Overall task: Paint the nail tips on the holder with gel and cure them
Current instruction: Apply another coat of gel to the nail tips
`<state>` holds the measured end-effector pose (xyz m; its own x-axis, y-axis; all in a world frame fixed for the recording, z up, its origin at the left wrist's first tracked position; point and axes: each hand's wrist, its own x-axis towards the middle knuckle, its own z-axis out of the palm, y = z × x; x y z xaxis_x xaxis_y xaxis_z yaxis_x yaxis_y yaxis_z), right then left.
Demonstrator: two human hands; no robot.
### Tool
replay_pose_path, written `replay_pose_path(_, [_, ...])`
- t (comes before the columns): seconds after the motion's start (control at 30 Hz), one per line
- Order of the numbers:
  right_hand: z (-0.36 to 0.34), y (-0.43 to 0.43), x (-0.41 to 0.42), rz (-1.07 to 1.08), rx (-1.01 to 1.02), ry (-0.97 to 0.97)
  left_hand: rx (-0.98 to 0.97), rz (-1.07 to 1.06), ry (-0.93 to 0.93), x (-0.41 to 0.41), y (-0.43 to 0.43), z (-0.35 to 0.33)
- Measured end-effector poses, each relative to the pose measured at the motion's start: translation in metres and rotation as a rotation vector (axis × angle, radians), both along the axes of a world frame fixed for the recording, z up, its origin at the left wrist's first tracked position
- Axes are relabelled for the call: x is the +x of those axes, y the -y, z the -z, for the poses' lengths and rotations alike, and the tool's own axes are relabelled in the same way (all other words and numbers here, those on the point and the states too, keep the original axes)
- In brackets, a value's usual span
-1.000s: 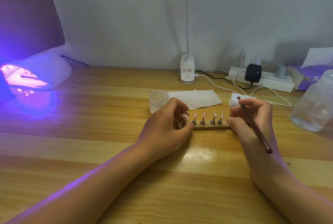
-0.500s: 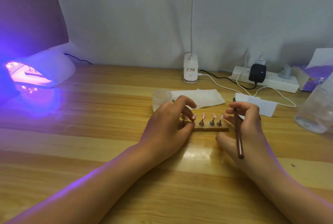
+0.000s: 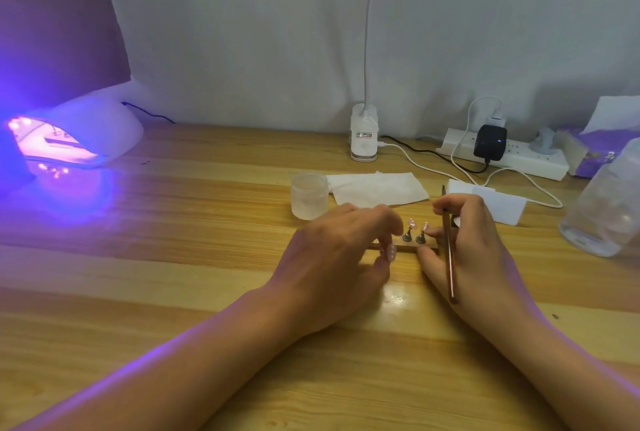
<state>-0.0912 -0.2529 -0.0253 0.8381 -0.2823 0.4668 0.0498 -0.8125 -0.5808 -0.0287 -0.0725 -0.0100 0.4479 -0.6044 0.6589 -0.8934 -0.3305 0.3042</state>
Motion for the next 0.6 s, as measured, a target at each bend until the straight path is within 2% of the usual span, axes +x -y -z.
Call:
replay_pose_path(0.13, [-0.006, 0.003, 0.000, 0.013, 0.048, -0.025, 0.052, 0.058, 0.002, -0.004, -0.001, -0.001])
replay_pose_path(0.3, [-0.009, 0.001, -0.001, 0.012, 0.047, -0.007, 0.148, 0.029, -0.162, -0.001, -0.001, 0.003])
replay_pose_path(0.43, [-0.011, -0.003, -0.003, -0.016, 0.055, 0.133, 0.077, 0.027, -0.350, 0.006, -0.003, 0.006])
replay_pose_path(0.6, [-0.020, -0.012, -0.012, -0.072, 0.271, 0.313, 0.065, -0.004, -0.412, 0.010, -0.004, 0.008])
